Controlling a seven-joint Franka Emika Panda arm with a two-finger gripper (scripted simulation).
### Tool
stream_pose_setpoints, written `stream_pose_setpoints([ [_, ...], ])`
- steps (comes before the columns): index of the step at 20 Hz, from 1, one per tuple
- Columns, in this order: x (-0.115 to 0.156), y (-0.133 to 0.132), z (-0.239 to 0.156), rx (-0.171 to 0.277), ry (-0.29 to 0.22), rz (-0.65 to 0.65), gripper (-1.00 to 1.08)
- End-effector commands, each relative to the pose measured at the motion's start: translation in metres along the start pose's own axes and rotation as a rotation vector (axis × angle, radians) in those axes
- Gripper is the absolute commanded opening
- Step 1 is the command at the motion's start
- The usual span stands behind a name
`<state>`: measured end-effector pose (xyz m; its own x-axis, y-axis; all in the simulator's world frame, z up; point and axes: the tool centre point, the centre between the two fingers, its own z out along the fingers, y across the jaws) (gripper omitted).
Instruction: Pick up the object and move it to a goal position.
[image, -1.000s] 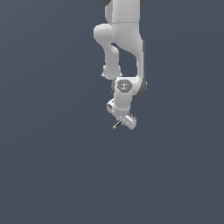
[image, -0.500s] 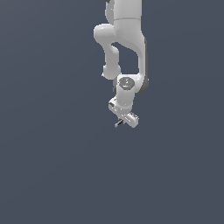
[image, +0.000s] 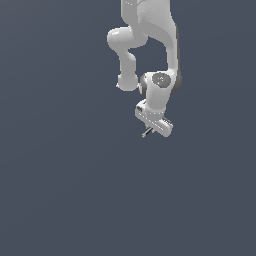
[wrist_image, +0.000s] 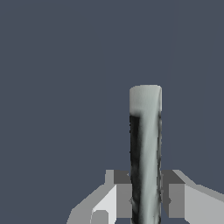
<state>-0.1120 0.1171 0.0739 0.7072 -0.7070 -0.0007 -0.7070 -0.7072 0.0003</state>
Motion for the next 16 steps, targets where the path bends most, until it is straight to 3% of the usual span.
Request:
stream_pose_setpoints([
  [1, -0.017, -0.009, -0.019, 0.0, 0.001, 0.0, -1.0],
  [9, -0.054, -0.032, -0.061, 0.0, 0.002, 0.0, -1.0],
  [16, -0.064, -0.04, -0.073, 0.0, 0.001, -0.001, -1.0],
])
